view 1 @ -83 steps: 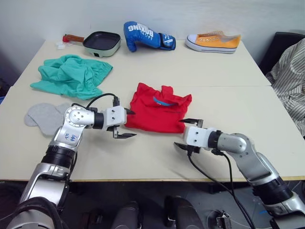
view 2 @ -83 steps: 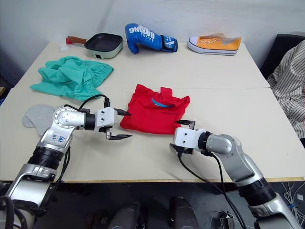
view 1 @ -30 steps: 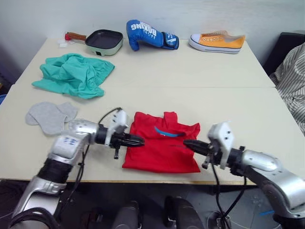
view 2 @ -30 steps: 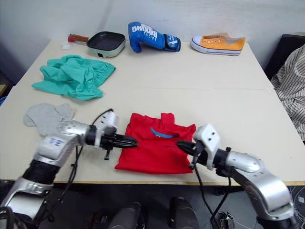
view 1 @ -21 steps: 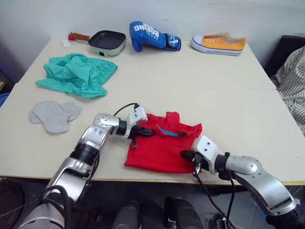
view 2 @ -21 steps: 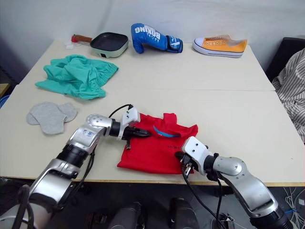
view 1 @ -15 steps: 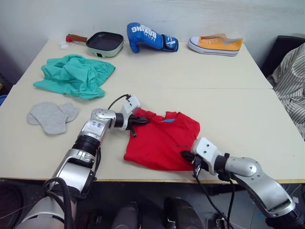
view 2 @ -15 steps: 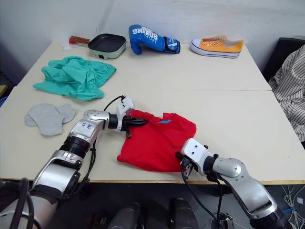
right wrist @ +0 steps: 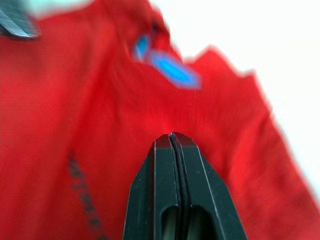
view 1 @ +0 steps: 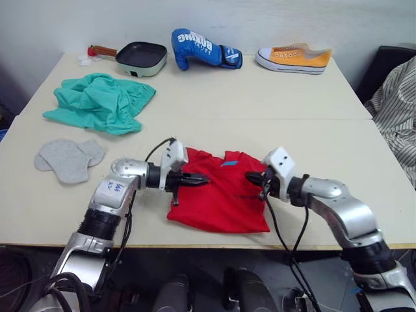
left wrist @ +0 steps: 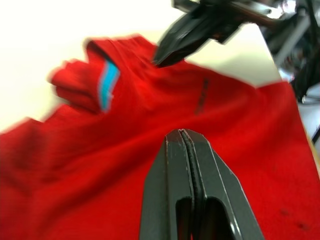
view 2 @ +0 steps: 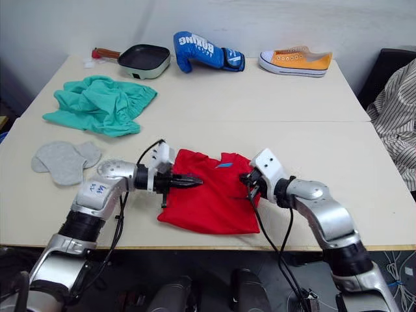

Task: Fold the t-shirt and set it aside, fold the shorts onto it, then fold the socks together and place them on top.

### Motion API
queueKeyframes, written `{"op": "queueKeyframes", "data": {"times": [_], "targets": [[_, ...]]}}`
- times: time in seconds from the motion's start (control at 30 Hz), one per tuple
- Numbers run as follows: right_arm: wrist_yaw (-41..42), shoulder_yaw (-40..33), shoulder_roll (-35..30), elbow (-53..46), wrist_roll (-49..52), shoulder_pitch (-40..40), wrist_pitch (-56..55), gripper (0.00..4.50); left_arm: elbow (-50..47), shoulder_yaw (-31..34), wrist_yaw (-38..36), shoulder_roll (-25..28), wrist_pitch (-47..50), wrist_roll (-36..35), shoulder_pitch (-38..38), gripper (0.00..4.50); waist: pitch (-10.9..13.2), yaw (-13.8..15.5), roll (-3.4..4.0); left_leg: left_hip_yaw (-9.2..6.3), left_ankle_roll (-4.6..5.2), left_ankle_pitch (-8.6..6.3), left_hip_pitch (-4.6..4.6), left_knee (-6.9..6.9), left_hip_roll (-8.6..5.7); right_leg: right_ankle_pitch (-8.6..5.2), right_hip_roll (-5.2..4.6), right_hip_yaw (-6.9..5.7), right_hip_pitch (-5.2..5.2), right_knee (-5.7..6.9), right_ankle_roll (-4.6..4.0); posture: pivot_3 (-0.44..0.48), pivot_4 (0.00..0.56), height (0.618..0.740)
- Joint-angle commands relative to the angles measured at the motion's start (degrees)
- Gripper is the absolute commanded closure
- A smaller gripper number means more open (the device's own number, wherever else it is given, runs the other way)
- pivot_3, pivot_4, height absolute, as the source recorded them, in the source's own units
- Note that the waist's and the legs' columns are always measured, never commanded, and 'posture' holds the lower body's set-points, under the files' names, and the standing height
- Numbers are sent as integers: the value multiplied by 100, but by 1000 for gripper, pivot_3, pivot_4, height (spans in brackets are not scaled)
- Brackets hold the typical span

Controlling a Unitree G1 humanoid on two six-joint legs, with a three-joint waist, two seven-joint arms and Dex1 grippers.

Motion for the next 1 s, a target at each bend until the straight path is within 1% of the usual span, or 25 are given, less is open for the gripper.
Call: {"op": "queueKeyframes", "data": {"times": [0.03,0.13,0.2,0.23,0.3,0.37,0.43,0.53,0.6,0.63,0.7,0.77,0.83,0.93,1.0], "targets": [[-123,54,121,635,-411,-277,-404,4500,-24,-192,155,33,-337,356,108,4484,1,-16,2,3,0,0,1,0,0,0,0,2,-1,1,0,0,150,740],[-409,-14,154,1295,-799,-502,-752,4500,129,-398,197,207,-650,728,306,4484,0,-28,4,3,-1,1,4,0,0,0,1,2,1,3,0,0,150,740],[-749,-285,142,1783,-950,-689,-910,4500,202,-402,225,299,-696,833,445,4484,-4,-33,10,2,-2,1,7,-2,0,-1,1,3,1,2,-1,0,150,740],[-822,-458,125,1901,-912,-761,-909,4500,254,-362,265,325,-744,848,487,4484,-5,-33,12,2,-2,1,10,-2,0,-1,0,3,4,2,-1,0,150,740],[-731,-716,86,1837,-726,-817,-903,4500,306,-260,363,349,-774,833,513,4484,-6,-4,13,0,-1,1,11,-1,0,-1,-3,2,7,2,-1,0,150,740],[-400,-1068,32,1243,-195,-742,-439,4500,109,-2,320,341,-533,508,498,4484,-6,-16,16,0,-1,1,9,-1,0,-1,-4,2,6,1,-1,0,150,740],[-77,-1470,-142,383,504,-531,427,4500,-283,288,104,408,-158,40,462,4484,2,-20,28,-1,-1,1,3,-2,1,-1,-3,2,1,3,-1,0,150,740],[72,-2397,-443,-770,1855,-50,2217,4500,-896,713,-334,633,503,-774,329,3918,5,-15,33,-3,-2,2,-1,-19,3,-1,-1,1,-7,4,-2,0,150,740],[68,-3052,-562,-1288,2721,303,3329,4137,-1137,946,-528,751,769,-1199,242,3290,5,-3,33,-11,-3,2,-3,-32,5,-1,0,-5,-4,1,-2,0,150,740],[71,-3304,-612,-1458,3031,482,3733,3920,-1198,1032,-529,776,756,-1278,206,2954,5,21,33,-15,-3,2,-4,-33,5,-1,0,-4,-2,-2,-2,0,150,740],[12,-3704,-627,-1683,3478,858,4371,3240,-1341,1256,-627,776,614,-1523,202,2289,4,32,34,-21,-1,1,-4,-33,5,-1,0,-4,5,-7,-2,0,150,740],[-246,-4021,-365,-1688,3733,1058,4895,2544,-1432,1345,-800,837,673,-1729,168,1657,5,24,34,-20,1,0,-4,-33,5,-1,-1,-1,8,-12,-1,0,150,740],[-515,-4137,-6,-1637,3832,1120,5209,1827,-1431,1282,-937,928,696,-1750,95,992,5,-5,34,-18,1,0,0,-32,5,-1,-1,2,10,-14,-2,0,150,740],[-747,-4045,464,-1558,3887,1083,5447,728,-1435,1232,-1245,1040,939,-1984,-6,0,5,-39,35,-11,-7,4,6,-38,5,-3,1,11,1,-15,-5,0,150,740],[-929,-3850,751,-1362,3870,1037,5544,36,-1450,1231,-1251,1060,1018,-2027,-35,0,5,-38,36,-11,-15,9,11,-50,5,-6,2,12,-3,-12,-10,0,150,740]]}}
